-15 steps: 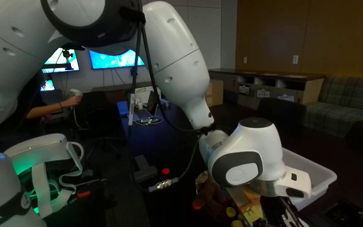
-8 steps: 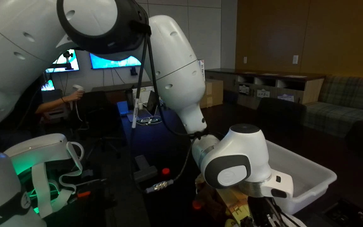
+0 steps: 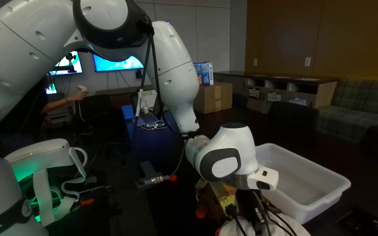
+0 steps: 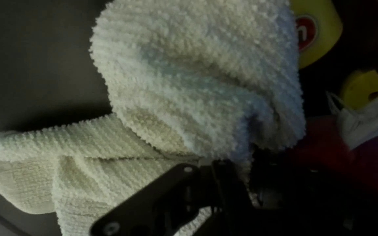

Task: Pick up the towel, push the objects in front of the white storage box to the left, place the towel in the storage box

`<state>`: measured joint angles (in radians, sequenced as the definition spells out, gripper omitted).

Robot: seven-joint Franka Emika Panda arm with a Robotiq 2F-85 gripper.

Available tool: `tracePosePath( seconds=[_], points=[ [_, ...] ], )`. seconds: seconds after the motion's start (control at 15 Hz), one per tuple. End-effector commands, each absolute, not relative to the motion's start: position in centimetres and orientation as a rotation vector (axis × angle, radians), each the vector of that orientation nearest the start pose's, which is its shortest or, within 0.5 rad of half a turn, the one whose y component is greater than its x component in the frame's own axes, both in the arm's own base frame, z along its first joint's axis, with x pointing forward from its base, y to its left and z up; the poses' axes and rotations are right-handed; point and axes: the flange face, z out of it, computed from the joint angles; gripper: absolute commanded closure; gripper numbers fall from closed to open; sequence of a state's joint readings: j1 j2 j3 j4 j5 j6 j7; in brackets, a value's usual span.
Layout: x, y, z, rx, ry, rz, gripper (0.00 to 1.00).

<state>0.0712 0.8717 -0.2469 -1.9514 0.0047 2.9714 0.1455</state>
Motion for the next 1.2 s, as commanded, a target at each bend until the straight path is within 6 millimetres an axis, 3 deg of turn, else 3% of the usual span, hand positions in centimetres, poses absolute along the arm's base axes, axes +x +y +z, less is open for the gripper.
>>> tracePosePath(
  seconds=[0.0,0.2,0.53,0.93,1.13],
  points=[
    [57.4,-6.6,6.3,-3.306,0.383,-0.268,0.92],
    [56.1,-2.7,6.5,-3.313,0.373,-0.241,0.92],
    [53.0,6.4,6.0,-3.273,0.313,-0.194,0.92],
    [49.4,17.5,7.4,-3.177,0.250,-0.146,0.92],
    [47.8,21.7,8.1,-3.128,0.220,-0.148,0.92]
  ],
)
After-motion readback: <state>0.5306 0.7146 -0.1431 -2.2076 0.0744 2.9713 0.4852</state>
